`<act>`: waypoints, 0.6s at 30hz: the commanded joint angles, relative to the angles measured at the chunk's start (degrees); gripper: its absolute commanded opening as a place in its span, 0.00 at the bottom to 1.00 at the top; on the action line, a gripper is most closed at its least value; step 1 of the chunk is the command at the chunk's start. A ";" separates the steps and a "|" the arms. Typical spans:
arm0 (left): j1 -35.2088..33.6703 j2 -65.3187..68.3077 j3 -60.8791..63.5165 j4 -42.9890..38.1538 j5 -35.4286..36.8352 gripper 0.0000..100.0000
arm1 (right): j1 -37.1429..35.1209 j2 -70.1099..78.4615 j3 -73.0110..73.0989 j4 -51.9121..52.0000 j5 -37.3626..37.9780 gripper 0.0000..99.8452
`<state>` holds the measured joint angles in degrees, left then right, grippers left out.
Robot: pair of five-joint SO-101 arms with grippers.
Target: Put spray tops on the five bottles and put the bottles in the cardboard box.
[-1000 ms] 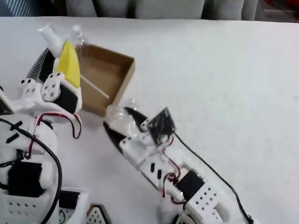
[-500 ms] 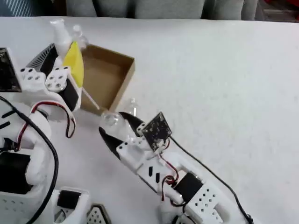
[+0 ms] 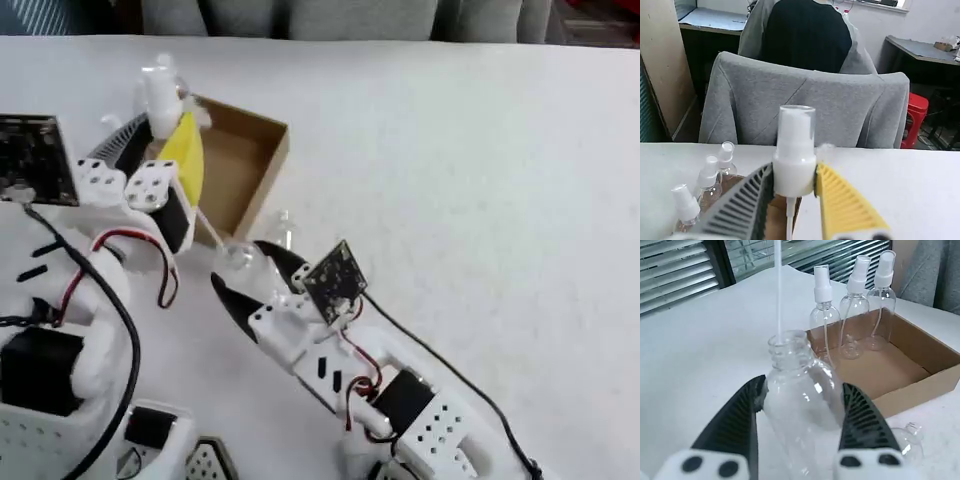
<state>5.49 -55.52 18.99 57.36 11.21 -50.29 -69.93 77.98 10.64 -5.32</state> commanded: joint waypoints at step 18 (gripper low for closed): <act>5.05 -22.55 24.00 -6.24 -0.35 0.02 | -0.57 -1.10 -0.79 -1.27 0.79 0.02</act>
<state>6.99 -72.31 40.18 50.51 11.38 -50.46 -69.93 77.98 10.64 -5.32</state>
